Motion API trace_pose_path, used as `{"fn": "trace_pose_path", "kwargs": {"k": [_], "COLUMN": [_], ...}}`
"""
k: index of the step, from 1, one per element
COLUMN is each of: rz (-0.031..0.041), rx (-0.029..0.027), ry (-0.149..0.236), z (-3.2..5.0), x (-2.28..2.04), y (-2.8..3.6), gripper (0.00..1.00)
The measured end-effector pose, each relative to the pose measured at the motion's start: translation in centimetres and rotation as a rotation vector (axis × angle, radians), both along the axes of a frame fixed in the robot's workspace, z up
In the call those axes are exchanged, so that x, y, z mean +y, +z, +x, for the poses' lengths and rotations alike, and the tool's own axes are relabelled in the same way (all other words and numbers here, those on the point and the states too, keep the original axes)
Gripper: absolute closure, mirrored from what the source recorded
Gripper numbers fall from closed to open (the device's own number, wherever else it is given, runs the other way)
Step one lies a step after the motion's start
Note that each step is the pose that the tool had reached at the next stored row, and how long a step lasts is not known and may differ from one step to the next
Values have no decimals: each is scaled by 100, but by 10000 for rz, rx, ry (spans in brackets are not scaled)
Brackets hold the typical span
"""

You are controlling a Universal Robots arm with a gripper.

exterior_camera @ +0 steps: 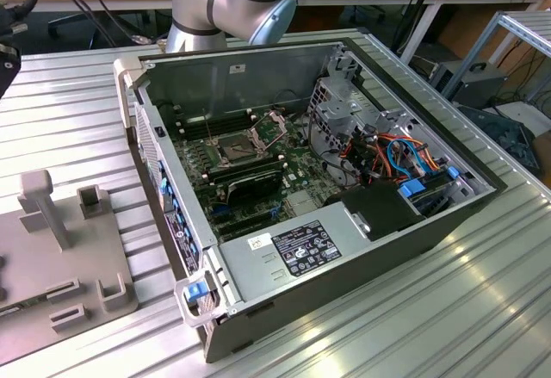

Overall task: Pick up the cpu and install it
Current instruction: 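Reach for the cpu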

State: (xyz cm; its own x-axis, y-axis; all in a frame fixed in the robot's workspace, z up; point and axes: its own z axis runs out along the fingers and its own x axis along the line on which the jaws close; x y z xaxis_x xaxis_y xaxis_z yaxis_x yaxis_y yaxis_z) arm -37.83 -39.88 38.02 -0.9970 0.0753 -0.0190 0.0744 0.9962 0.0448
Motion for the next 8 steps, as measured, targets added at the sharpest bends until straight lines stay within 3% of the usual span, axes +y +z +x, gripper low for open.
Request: {"fn": "trace_pose_path", "kwargs": {"k": [4, 8], "rz": [0, 0], "rx": [89, 123], "ry": [1, 0], "z": [-35, -69], "x": [0, 0], "y": [-41, -63], "gripper": [89, 89]}}
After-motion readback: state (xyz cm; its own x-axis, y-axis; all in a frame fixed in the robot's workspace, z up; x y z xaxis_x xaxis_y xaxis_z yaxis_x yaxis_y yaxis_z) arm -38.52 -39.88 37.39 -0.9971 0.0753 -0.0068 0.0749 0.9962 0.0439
